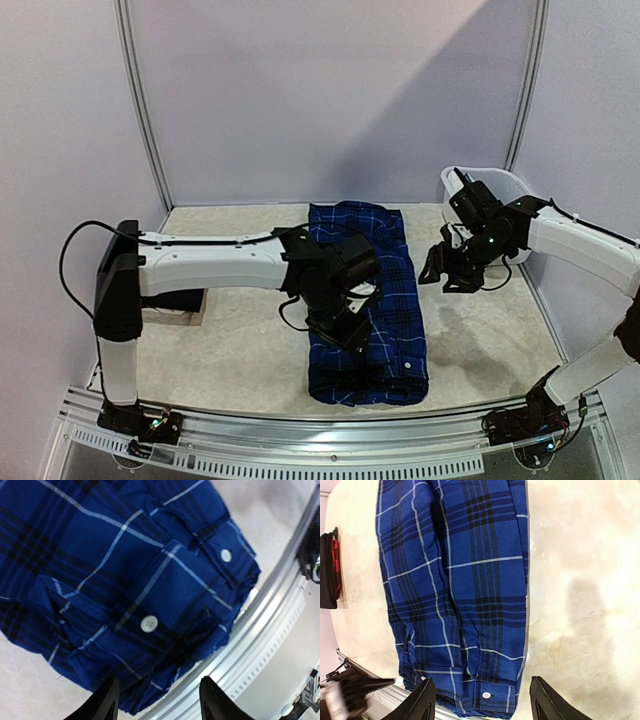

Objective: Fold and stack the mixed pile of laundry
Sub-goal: Adjust the rectangle-folded shirt at the center of the board.

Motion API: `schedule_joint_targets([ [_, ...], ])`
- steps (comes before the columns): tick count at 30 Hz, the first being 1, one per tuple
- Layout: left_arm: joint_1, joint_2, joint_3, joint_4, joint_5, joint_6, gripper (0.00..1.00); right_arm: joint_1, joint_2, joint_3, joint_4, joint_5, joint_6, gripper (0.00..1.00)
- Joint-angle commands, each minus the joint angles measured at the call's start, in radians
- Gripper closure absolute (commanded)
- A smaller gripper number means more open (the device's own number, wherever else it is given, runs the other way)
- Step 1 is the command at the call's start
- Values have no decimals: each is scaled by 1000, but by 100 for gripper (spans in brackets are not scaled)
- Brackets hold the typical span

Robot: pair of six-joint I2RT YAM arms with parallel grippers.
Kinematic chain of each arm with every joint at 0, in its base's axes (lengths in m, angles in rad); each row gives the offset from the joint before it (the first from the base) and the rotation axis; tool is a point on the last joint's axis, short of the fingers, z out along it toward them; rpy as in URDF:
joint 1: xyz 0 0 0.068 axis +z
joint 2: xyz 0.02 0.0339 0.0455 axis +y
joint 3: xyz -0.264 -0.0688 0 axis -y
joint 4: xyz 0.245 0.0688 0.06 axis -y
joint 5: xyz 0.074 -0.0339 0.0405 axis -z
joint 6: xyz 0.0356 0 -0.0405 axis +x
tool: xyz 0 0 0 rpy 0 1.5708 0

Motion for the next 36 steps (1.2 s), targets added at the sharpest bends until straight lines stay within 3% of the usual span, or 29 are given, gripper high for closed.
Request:
schedule_joint_targets([
  [1, -22, 85, 36, 4, -47, -86, 45, -2, -31, -13, 24, -42, -12, 35],
  [8, -26, 156, 49, 43, -86, -194, 45, -2, -33, -20, 6, -135, -96, 34],
  [12, -31, 209, 82, 64, -83, -225, 53, -1, -37, -9, -19, -149, -132, 34],
  [13, -33, 220, 92, 64, -85, -226, 57, -1, -36, -6, -27, -150, -139, 34],
  [17, -34, 240, 110, 62, -104, -226, 88, -2, -44, -4, -45, -136, -151, 35],
  [20, -34, 233, 145, 7, -134, -202, 100, -1, -43, 9, -71, -120, -146, 34],
  [29, -35, 183, 231, -177, -142, -131, 93, -1, -42, 38, -115, -69, -123, 34],
  [36, -35, 180, 184, -162, -118, -97, 81, -2, -58, 15, -103, -53, -80, 34],
])
